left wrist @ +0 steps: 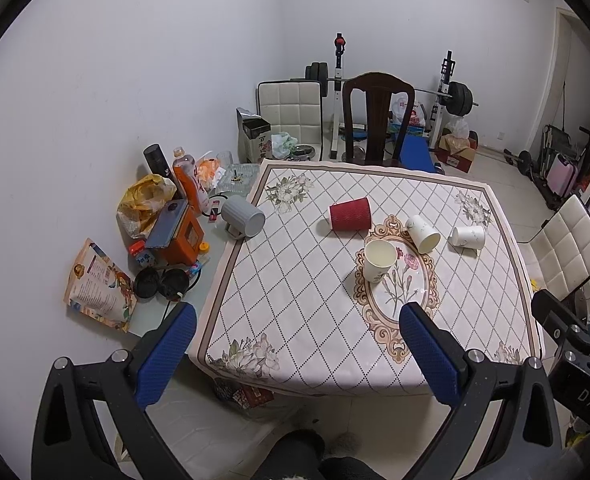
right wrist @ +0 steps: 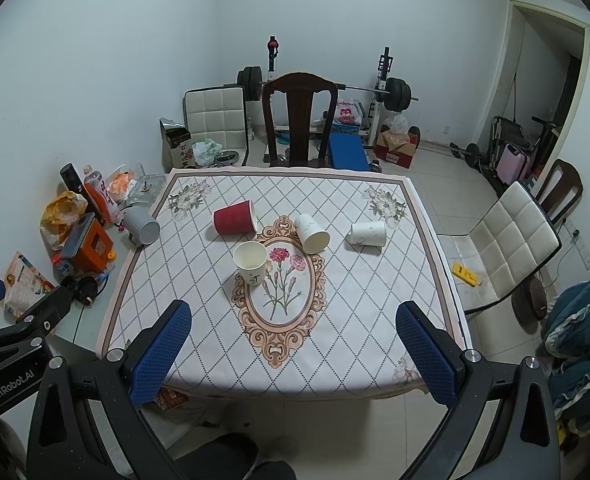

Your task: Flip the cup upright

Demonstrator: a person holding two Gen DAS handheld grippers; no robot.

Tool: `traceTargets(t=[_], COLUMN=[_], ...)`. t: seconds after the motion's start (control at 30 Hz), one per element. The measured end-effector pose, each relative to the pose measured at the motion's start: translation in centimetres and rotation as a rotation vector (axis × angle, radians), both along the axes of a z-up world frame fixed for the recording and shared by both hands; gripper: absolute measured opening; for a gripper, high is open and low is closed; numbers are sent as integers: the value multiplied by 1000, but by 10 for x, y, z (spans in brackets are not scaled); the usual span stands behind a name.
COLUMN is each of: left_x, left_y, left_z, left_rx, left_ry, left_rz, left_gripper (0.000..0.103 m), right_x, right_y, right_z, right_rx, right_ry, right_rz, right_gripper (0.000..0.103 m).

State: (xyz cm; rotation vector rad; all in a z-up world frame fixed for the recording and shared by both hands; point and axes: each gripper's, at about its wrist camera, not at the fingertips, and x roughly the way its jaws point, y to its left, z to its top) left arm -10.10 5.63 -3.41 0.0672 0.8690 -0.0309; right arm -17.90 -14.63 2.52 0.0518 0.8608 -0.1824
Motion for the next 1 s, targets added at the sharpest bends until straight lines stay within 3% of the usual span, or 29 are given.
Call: traceTargets(t=[1.0], left_x=[-5], left_y=[1], left_z=[1], left_rx=[-11], left_ry=[-5], left_rz=[-7], left_gripper=[103], right_x=[-3], right_y=[3], right_z=[0], right_rx=[-1], right_ry=[-1], right_rz=[1], right_gripper=[103])
